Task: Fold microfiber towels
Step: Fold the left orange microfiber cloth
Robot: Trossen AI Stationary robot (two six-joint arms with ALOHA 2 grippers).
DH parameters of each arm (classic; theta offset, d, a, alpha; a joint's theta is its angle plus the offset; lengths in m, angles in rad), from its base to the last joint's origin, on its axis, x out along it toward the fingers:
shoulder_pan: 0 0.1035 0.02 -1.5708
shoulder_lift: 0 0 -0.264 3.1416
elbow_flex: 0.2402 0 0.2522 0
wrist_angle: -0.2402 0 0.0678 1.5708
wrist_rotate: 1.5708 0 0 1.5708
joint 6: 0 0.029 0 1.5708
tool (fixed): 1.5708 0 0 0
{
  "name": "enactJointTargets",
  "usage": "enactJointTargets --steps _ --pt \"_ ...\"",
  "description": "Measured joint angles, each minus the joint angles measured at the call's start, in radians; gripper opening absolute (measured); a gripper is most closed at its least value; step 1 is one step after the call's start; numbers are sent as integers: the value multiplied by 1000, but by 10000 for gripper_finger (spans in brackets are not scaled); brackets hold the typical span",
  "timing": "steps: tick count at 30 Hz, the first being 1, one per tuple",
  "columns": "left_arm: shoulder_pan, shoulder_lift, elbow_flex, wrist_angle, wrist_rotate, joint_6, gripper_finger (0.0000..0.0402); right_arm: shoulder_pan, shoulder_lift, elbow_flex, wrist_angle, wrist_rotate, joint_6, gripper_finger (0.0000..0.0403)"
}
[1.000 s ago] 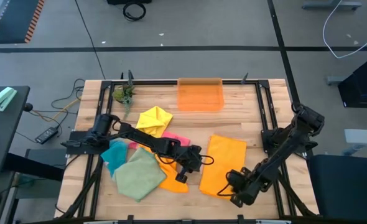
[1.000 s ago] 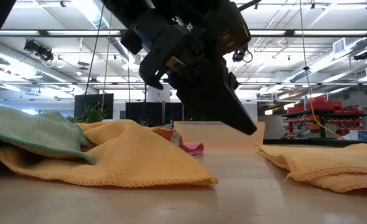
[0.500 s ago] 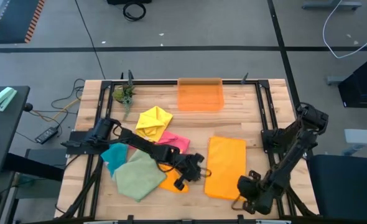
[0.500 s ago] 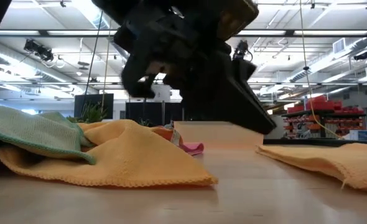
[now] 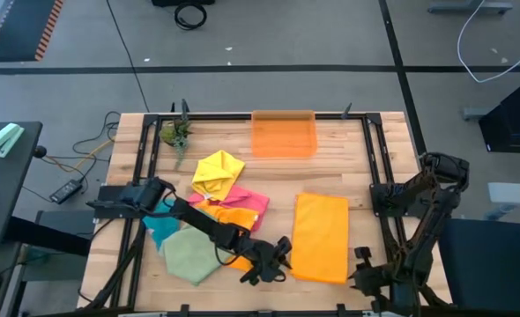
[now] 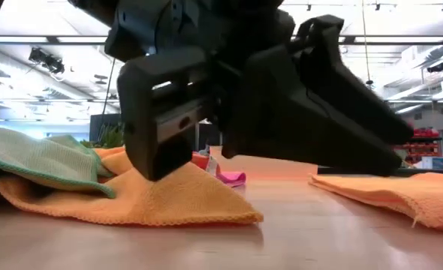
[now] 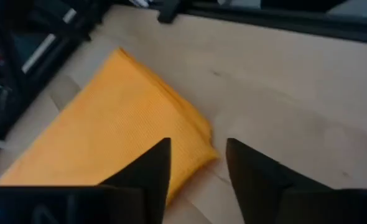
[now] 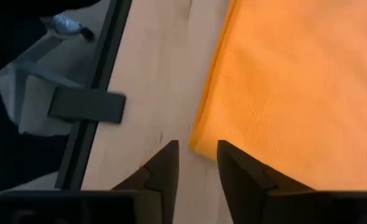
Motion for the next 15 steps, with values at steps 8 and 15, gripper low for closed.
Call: enactJointTargets --steps 8,15 --pt "-2 65 78 18 -3 -86 196 -1 0 0 24 21 -57 149" --pt "-1 136 229 -218 -3 -209 189 -27 1 1 61 33 -193 178"
